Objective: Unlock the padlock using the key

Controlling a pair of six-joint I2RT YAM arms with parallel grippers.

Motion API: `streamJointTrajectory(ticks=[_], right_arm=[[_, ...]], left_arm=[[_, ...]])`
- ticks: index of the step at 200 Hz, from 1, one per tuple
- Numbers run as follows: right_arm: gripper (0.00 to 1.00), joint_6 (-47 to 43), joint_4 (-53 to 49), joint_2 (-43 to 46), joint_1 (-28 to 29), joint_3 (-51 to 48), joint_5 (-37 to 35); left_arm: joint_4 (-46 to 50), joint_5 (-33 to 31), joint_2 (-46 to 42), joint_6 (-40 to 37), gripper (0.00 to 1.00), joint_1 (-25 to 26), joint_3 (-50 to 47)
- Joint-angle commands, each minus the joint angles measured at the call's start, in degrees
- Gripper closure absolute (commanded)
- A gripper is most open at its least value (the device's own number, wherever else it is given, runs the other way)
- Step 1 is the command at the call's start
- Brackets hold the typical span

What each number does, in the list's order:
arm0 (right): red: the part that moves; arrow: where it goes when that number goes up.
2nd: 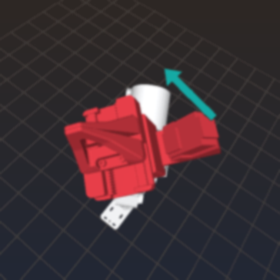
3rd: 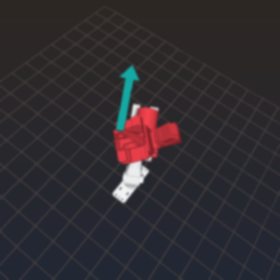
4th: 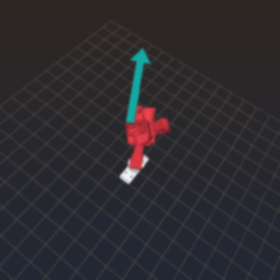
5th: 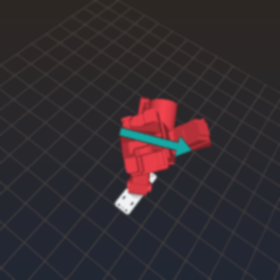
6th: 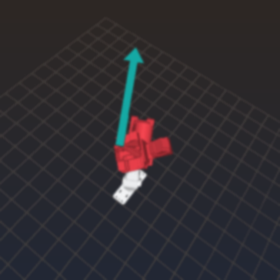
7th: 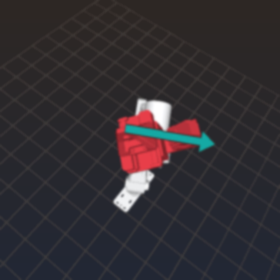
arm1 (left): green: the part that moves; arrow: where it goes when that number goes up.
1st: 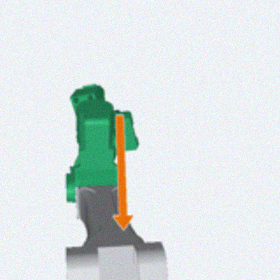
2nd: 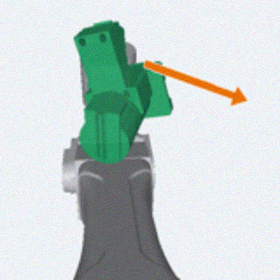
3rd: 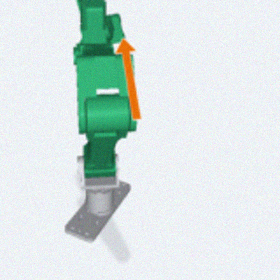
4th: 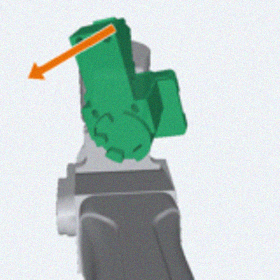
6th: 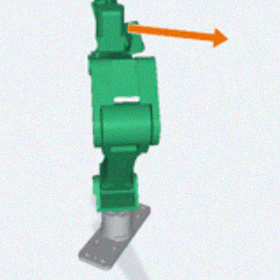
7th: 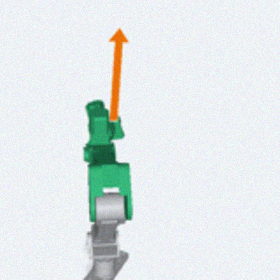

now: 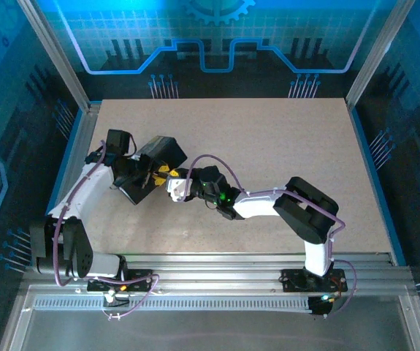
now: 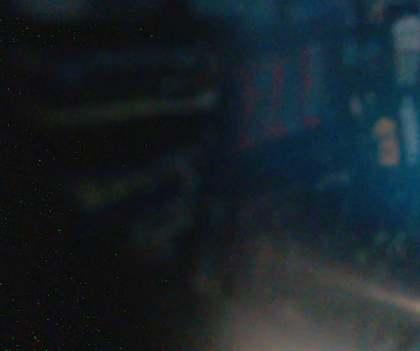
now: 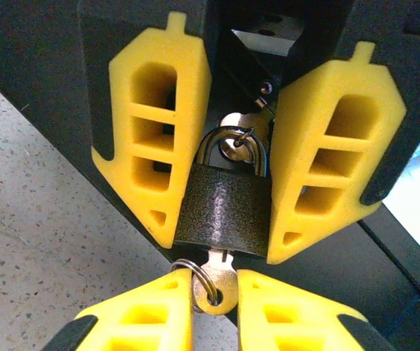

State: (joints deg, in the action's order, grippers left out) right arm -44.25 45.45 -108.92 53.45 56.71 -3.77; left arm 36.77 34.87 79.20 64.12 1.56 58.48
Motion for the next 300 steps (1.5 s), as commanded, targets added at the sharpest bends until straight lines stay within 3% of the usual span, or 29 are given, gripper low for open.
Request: streamJointTrajectory(ticks=[1, 31, 63, 104, 142, 208, 255, 276, 300], right_arm=[[0.87, 2.79, 3.03, -1.57, -0.83, 1.64, -0.87], [0.94, 8.18, 1.37, -0.79, -0.96, 2.52, -0.18], [1.00, 19.68, -0.14, -0.03, -1.66, 2.88, -0.25], [1.00, 36.00, -3.08, 0.88, -2.22, 3.85, 2.45], [1.00, 44.05, -1.42, 0.77, -2.60, 2.91, 3.73], [1.00, 64.75, -8.33, 1.00, -7.45, 6.64, 18.86], [1.00, 68.25, -11.60, 1.91, -9.14, 5.15, 24.18], [0.85, 70.15, -9.42, 2.50, -10.68, 2.54, 25.05], [0.80, 70.57, -9.16, 3.01, -12.10, 1.24, 26.19]], left_arm=[[4.35, 8.28, 0.96, 4.23, 1.00, 0.28, -0.73], [3.61, 8.41, 0.69, 4.28, 1.00, 0.36, -1.25], [2.89, 8.95, 0.58, 4.04, 1.00, 0.71, -1.61], [2.60, 9.35, 0.80, 3.27, 1.00, 1.60, -1.26], [2.07, 10.04, 0.49, 3.26, 1.00, 1.66, -2.05], [2.97, 10.21, 0.25, 1.08, 1.00, 1.65, -1.70], [2.84, 9.73, 0.78, 0.89, 1.00, 1.36, -1.96], [3.03, 9.40, 0.37, 0.83, 1.00, 0.52, -1.82], [3.87, 9.39, 0.17, 0.20, 1.00, 0.11, -1.53]])
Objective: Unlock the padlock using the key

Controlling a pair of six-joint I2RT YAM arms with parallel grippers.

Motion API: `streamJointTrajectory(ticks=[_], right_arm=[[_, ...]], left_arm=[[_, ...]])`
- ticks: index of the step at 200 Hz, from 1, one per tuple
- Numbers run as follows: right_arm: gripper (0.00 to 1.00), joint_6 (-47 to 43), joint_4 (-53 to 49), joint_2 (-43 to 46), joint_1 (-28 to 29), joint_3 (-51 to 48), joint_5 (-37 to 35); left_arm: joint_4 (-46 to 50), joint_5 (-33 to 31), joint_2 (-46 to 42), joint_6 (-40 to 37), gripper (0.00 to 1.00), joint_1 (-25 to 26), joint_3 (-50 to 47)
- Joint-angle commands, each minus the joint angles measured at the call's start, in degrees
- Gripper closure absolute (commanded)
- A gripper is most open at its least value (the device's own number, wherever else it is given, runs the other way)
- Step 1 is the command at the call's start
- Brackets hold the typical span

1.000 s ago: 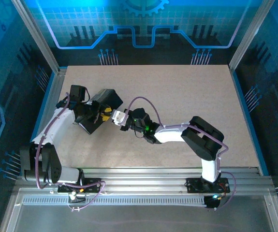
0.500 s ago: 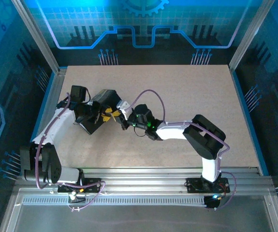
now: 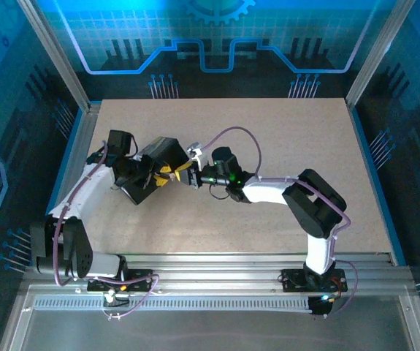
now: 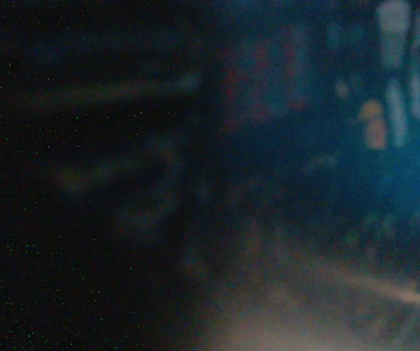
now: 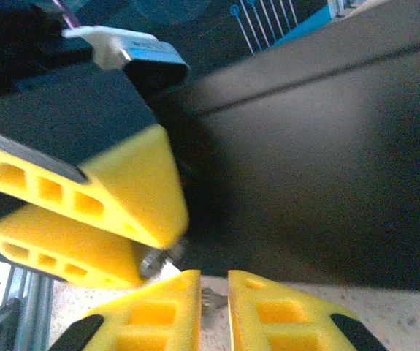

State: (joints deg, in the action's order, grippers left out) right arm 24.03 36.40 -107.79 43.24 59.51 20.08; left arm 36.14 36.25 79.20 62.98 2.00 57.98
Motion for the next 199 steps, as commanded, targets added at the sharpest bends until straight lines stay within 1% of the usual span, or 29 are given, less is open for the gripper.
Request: streamJointTrajectory(ticks=[1, 16, 36, 63, 103, 134, 146, 159, 185, 199], right_arm=[[0.80, 2.27, -0.11, 1.83, -1.91, -1.57, 2.47], [0.77, 2.45, -0.15, 1.81, -2.35, -1.46, 4.12], [0.72, 2.98, -0.63, 1.07, -2.53, -0.42, 8.70], [0.68, 6.30, 1.45, -0.47, -2.30, 0.28, 14.09], [0.65, 6.85, 3.33, -1.33, -1.20, 0.52, 14.26], [0.65, 6.94, 2.56, -2.46, -0.80, 2.45, 13.85], [0.66, 6.91, 1.82, -3.00, -0.65, 3.58, 13.50], [0.69, 7.08, 1.39, -3.59, -0.63, 4.57, 13.40], [0.88, 7.61, 0.70, -4.61, -0.62, 6.27, 13.88], [0.92, 7.61, 0.47, -4.88, -0.48, 6.66, 13.96]], left_arm=[[4.53, 8.07, 0.17, 1.35, 1.00, -0.37, -1.02], [4.66, 8.07, 0.03, 1.24, 1.00, -0.46, -0.85], [4.56, 7.95, -0.23, 1.32, 1.00, -0.59, -0.93], [4.43, 8.00, -0.18, 1.34, 1.00, -0.77, -0.97], [4.26, 8.00, -0.28, 1.28, 1.00, -0.88, -0.76], [4.20, 8.39, -0.36, 1.31, 1.00, -0.87, -0.50], [4.29, 8.46, -0.51, 1.25, 1.00, -0.87, -0.50], [4.21, 8.48, -0.71, 1.19, 1.00, -0.86, -0.74], [3.81, 8.62, -0.94, 1.43, 1.00, -0.91, -1.19], [3.69, 8.75, -1.00, 1.47, 1.00, -0.90, -1.28]])
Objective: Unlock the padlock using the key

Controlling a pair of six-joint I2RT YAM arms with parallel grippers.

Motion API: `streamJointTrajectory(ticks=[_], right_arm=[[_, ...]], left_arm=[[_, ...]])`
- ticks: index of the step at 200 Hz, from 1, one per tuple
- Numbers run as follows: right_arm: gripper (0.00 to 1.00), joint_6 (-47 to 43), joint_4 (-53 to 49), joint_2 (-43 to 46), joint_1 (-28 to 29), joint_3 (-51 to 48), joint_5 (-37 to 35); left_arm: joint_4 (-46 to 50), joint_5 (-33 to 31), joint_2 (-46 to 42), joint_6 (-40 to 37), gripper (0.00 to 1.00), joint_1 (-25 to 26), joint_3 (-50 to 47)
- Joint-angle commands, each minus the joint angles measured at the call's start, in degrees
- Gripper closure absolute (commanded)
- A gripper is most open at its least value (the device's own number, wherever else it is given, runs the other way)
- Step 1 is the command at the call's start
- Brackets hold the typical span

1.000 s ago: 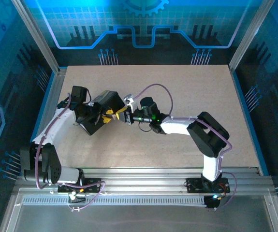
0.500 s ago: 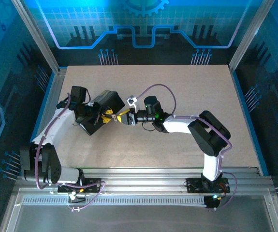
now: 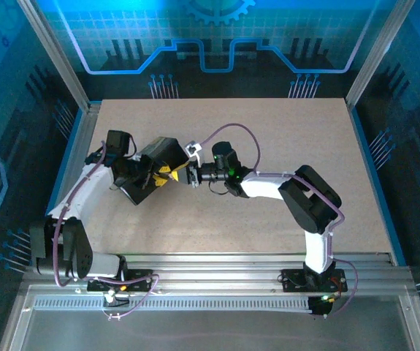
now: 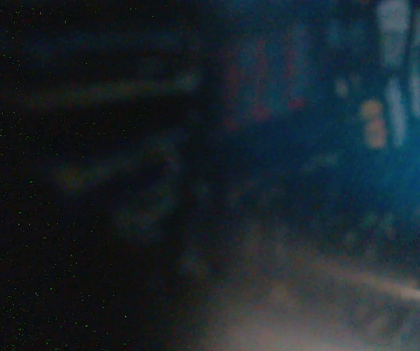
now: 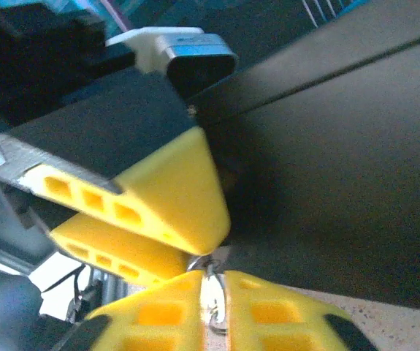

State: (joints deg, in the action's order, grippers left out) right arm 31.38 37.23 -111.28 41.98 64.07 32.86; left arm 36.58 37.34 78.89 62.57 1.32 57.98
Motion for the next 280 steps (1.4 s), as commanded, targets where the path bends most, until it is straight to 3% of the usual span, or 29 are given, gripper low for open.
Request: streamJointTrajectory(ticks=[1, 27, 61, 121, 181, 234, 259, 280], right_arm=[[0.92, 0.22, -0.38, -1.39, 0.76, 2.10, 1.16], [0.92, 0.09, -0.67, -0.89, 0.87, 1.40, 0.55], [0.82, 0.35, 0.38, 0.91, 0.14, -1.59, -0.57], [0.81, 0.79, 1.16, 0.27, 0.67, -1.71, 0.69], [1.00, 2.82, 3.32, -1.45, 1.85, 0.94, 2.03], [1.00, 3.84, 2.59, -1.90, 2.19, 2.98, 1.63], [0.81, -2.85, -3.12, 1.28, 0.96, 0.74, 0.01], [0.71, -8.25, -5.47, 5.03, -2.11, -2.78, 1.83]], left_arm=[[3.24, 7.66, -0.73, 1.87, 1.00, -0.20, -1.28], [3.15, 7.83, -0.76, 1.89, 1.00, -0.19, -1.18], [3.41, 7.70, -0.83, 1.86, 1.00, -0.49, -1.11], [3.32, 7.38, -0.96, 2.17, 1.00, -0.72, -0.92], [3.34, 7.70, -1.27, 1.95, 1.00, -0.48, -1.09], [1.98, 7.50, -1.89, 3.63, 1.00, 1.16, -2.77], [2.99, 7.22, -1.82, 3.14, 1.00, -0.19, -2.75], [4.66, 6.91, -1.57, 2.13, 1.00, -0.87, -2.52]])
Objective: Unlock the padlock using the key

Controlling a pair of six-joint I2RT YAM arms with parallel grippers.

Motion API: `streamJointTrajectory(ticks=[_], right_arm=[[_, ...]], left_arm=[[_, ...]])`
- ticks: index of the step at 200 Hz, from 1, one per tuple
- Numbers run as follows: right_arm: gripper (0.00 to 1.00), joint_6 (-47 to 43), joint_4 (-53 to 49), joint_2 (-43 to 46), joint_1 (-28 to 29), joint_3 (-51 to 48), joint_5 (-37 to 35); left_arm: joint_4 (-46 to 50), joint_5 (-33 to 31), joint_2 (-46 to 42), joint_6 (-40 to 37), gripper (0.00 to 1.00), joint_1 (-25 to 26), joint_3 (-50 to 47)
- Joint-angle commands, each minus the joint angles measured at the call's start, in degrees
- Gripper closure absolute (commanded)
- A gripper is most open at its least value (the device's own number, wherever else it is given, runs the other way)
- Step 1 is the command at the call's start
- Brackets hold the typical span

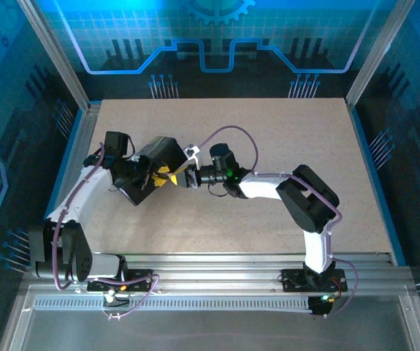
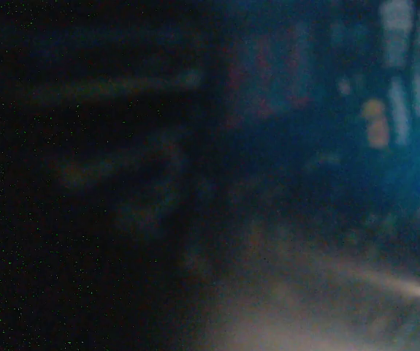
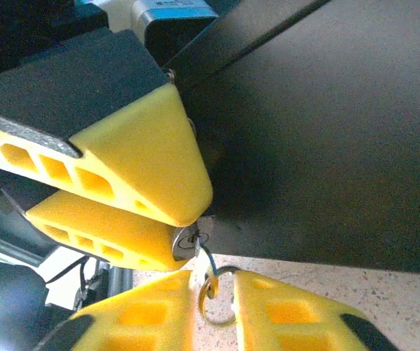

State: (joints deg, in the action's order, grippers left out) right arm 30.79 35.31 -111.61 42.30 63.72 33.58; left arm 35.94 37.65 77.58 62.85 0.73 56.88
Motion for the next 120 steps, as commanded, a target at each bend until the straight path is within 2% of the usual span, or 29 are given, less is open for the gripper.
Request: streamJointTrajectory(ticks=[1, 28, 41, 54, 72, 92, 104, 120], right_arm=[[0.71, -7.88, -3.70, 5.49, -2.59, -2.58, 1.21], [0.64, -23.31, -15.66, 10.11, -4.86, -2.97, -0.64], [0.63, -33.54, -22.96, 11.13, -4.44, -1.58, -3.91], [0.63, -41.16, -25.14, 11.33, -3.46, -0.97, -9.40], [0.63, -50.71, -20.42, 10.84, -1.27, -2.32, -19.38], [0.64, -60.91, -9.52, 9.09, 2.08, -4.08, -29.83], [0.65, -65.73, -4.11, 7.80, 3.86, -4.40, -33.99], [0.66, -68.50, 1.54, 6.55, 5.42, -4.82, -35.92]], left_arm=[[5.29, 6.54, -0.25, 1.84, 1.00, -0.29, -1.38], [5.47, 6.47, 0.16, 1.84, 1.00, -0.38, -1.17], [5.76, 6.38, 0.27, 1.70, 1.00, -0.40, -0.82], [6.12, 6.26, 0.37, 1.71, 1.00, -0.42, -0.72], [6.16, 6.23, 0.46, 1.84, 1.00, -0.29, -0.47], [6.54, 6.10, 0.47, 1.91, 1.00, -0.20, 0.15], [6.60, 6.04, 0.47, 1.92, 1.00, -0.21, 0.46], [6.71, 5.99, 0.47, 1.92, 1.00, -0.20, 0.60]])
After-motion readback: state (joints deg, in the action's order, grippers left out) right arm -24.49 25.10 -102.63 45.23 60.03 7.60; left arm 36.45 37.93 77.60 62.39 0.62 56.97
